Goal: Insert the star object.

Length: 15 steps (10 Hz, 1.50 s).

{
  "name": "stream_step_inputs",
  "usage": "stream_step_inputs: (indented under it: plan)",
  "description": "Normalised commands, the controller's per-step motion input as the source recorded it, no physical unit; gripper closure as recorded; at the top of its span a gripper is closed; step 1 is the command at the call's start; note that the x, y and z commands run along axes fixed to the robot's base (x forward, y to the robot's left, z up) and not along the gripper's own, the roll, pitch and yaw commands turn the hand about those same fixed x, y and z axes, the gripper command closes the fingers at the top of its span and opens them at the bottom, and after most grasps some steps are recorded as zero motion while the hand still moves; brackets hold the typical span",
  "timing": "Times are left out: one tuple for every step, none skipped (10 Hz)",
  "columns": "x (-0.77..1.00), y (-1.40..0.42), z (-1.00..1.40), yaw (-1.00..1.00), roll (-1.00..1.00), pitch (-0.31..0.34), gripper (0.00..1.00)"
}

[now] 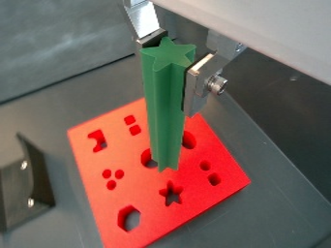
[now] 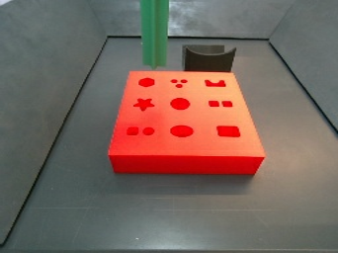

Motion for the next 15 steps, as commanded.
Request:
stream_step_inputs:
  plan:
    - [0.00,0.08,-0.69,0.28,-0.20,-0.051,1.00]
    - [-0.02,0.05,-0.36,0.00,-0.35,-0.190,1.00]
    - [0.00,0.15,-0.06,0.00,-0.48,-0.273,1.00]
    - [-0.03,0.08,-0.03,0.00,-0.36,-0.243,1.00]
    - [-0.06,0.07,0.00,-0.01,-0.17,-0.154,1.00]
    - [-0.06,0.07,-0.05,-0.02,0.00,-0.070,1.00]
    - [-0.03,0.09,-0.23,0.00,0.09,-0.033,1.00]
    - [-0.17,0.10,-0.38,0.00,0.26,-0.050,1.00]
    - [-0.20,0.08,-0.30,0.00,0.28,-0.024,1.00]
    - [0.00,-0.02,-0.23,0.00,0.01,-0.080,1.00]
    - [-0.07,0.00,-0.29,0.00,-0.01,-0.140,1.00]
    - [-0.15,0.00,-0.28,0.00,-0.11,-0.157,1.00]
    - [-0.18,0.11,-0.42,0.03,0.00,-0.140,1.00]
    - [-0.12,0.01,-0.29,0.12,-0.03,-0.100,1.00]
    - [-0.13,0.00,-0.20,0.05,-0.06,-0.104,1.00]
